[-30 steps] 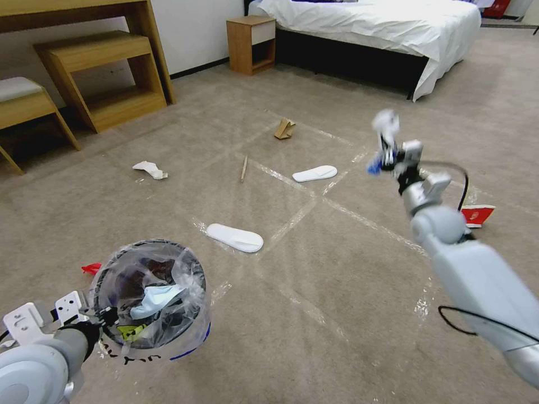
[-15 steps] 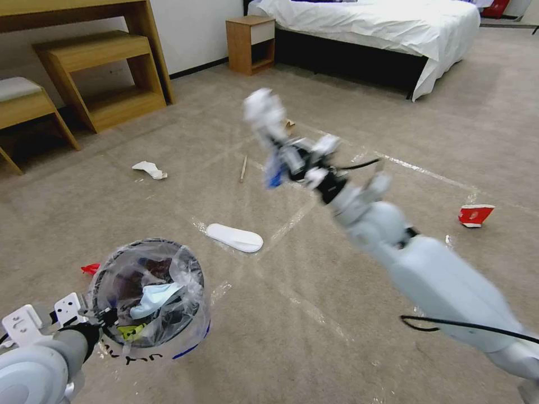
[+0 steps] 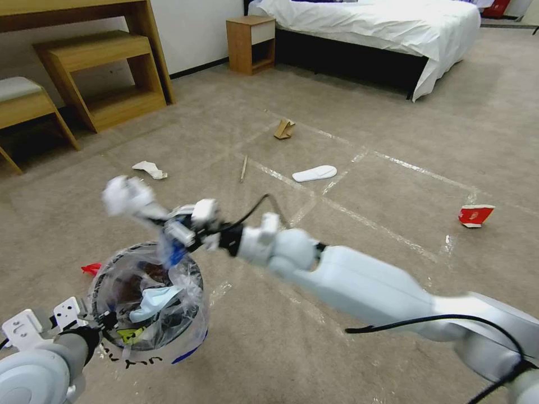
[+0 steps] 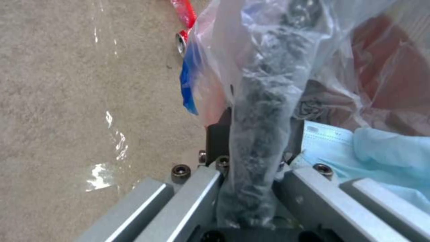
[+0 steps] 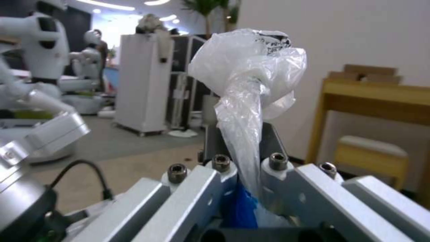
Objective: Pick up the trash bin and place the garbage on the floor into it.
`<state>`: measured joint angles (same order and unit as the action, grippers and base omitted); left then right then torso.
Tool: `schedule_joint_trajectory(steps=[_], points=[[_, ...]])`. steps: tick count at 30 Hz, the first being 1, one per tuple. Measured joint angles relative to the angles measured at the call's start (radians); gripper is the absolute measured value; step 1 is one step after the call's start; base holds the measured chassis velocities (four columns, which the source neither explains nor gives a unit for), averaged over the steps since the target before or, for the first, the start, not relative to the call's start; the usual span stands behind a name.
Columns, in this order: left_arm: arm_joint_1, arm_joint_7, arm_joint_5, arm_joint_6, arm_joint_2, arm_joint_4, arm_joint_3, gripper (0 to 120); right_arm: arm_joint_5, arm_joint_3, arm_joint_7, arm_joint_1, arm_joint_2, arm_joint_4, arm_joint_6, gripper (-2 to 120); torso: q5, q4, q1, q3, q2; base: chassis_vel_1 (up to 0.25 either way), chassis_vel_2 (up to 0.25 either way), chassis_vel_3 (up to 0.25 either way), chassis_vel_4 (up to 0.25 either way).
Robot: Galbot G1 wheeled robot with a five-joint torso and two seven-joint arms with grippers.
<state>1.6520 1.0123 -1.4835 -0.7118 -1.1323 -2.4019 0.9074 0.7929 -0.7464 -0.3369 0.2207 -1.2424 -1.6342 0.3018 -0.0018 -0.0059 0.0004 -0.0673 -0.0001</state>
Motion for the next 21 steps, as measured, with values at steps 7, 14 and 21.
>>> schedule_joint_trajectory(steps=[7, 14, 21], points=[[-0.005, 0.0, 0.001, 0.0, -0.004, 0.006, -0.004, 0, -0.015, -0.065, -0.018, -0.006, -0.061, 0.07, 0.012, 1, 0.0001, -0.0004, 0.0, 0.0, 0.0, 0.0, 0.0, 0.0, 0.0], [-0.007, -0.001, -0.001, 0.0, 0.0, 0.01, -0.002, 0, -0.069, -0.078, -0.045, 0.033, -0.091, 0.145, 0.039, 1, 0.0004, -0.0004, 0.0, 0.0, 0.0, 0.0, 0.0, 0.0, 0.0], [-0.007, -0.001, -0.005, 0.0, 0.003, 0.01, 0.0, 0, -0.078, -0.077, -0.047, 0.044, -0.098, 0.17, 0.046, 1, 0.0004, -0.0003, 0.0, 0.0, 0.0, 0.0, 0.0, 0.0, 0.0]])
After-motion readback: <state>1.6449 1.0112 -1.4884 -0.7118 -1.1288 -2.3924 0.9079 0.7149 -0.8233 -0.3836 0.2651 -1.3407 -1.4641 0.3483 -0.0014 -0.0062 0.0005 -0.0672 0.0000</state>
